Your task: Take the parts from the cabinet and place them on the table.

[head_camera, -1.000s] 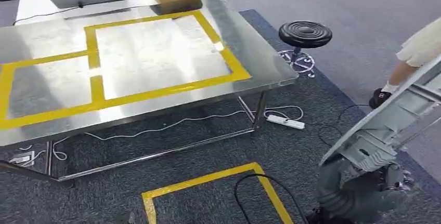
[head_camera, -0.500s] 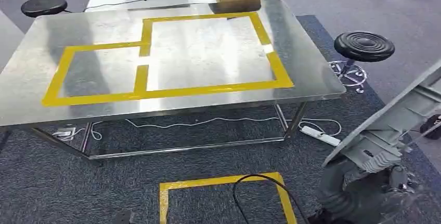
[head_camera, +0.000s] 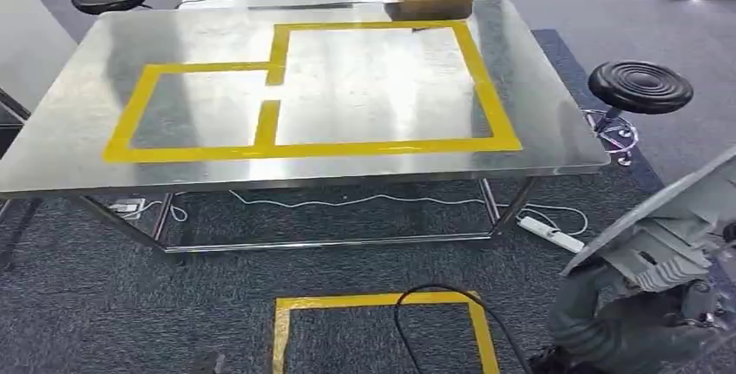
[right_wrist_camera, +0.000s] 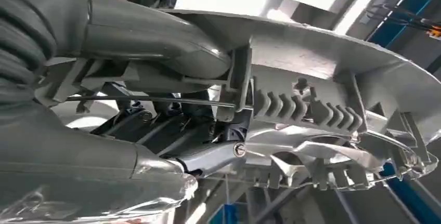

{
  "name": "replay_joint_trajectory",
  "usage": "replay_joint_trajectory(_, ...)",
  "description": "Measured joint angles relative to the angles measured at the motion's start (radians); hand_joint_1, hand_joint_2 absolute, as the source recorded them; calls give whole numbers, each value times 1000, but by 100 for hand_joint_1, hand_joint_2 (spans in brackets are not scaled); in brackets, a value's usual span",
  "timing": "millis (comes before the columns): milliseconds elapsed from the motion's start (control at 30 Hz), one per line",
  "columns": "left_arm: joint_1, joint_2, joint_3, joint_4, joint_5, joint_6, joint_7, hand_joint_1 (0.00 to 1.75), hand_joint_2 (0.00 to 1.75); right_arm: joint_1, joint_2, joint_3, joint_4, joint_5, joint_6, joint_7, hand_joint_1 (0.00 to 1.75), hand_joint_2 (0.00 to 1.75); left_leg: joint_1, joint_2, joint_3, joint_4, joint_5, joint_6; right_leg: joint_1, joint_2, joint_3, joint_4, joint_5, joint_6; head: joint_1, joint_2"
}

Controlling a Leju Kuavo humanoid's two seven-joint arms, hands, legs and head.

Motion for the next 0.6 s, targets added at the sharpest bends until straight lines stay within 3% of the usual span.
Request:
replay_joint_trajectory(67,-1,-1,0,0,0,0,0,0,175,4,3,-14,-2,24,0,0,175,175,9,-1,7,-8,4,10,0,0,-15,29,-23,10,4,0)
replay_joint_trajectory(100,-2,-1,0,0,0,0,0,0,175,6,5,-22,2,37,0,0,175,175,9,-1,7,-8,2,18,0,1,-46,96,-62,12,9,0)
replay_joint_trajectory(167,-1,-2,0,0,3,0,0,0,175,10,10,-45,17,42,0,-1,175,175,8,-1,7,-7,1,20,1,1,-132,265,-133,16,10,0)
replay_joint_trajectory(200,-1,-2,0,0,3,0,0,0,175,11,12,-53,25,32,0,-1,175,175,8,-1,8,-7,1,21,1,0,-161,318,-142,17,10,0)
replay_joint_trajectory(233,-1,-2,1,0,3,0,0,0,175,11,13,-59,31,17,0,0,175,175,8,-1,9,-7,0,21,1,0,-166,318,-125,16,10,0)
replay_joint_trajectory(267,-1,-2,1,0,3,0,0,0,175,11,16,-66,34,7,0,0,175,175,8,-2,11,-7,0,20,1,0,-148,275,-90,16,11,0)
replay_joint_trajectory(333,-1,-3,1,0,3,-1,0,0,175,13,18,-75,37,-8,0,1,175,175,9,-8,17,-6,-3,16,-2,0,-57,88,6,13,12,0)
replay_joint_trajectory(367,-1,-5,1,0,0,-1,0,0,175,12,19,-76,37,-10,0,1,175,175,7,-9,19,-4,-6,10,-3,0,-25,19,18,13,12,0)
replay_joint_trajectory(400,-2,-3,1,0,0,-2,0,0,175,12,19,-74,40,-5,0,1,175,175,1,-9,16,-3,-6,3,2,3,-20,14,7,9,11,0)
replay_joint_trajectory(433,-2,-3,1,0,0,-5,-2,0,175,12,19,-71,40,5,0,1,175,175,1,-9,13,0,-5,-1,0,6,-22,13,14,-2,11,0)
replay_joint_trajectory(533,-2,0,2,0,13,-25,-18,0,175,11,19,-59,50,-11,0,1,175,175,5,-9,13,-7,0,-14,4,7,-26,14,17,-18,10,0)
replay_joint_trajectory(567,-2,0,2,0,18,-31,-24,0,175,10,18,-54,55,-22,0,2,175,175,7,-7,12,0,-9,-20,0,4,-24,11,21,-24,11,0)
replay_joint_trajectory(600,-2,0,3,0,19,-36,-33,0,175,9,13,-44,62,-33,0,3,175,175,6,-5,-6,39,-39,-27,0,3,-24,11,21,-29,6,0)
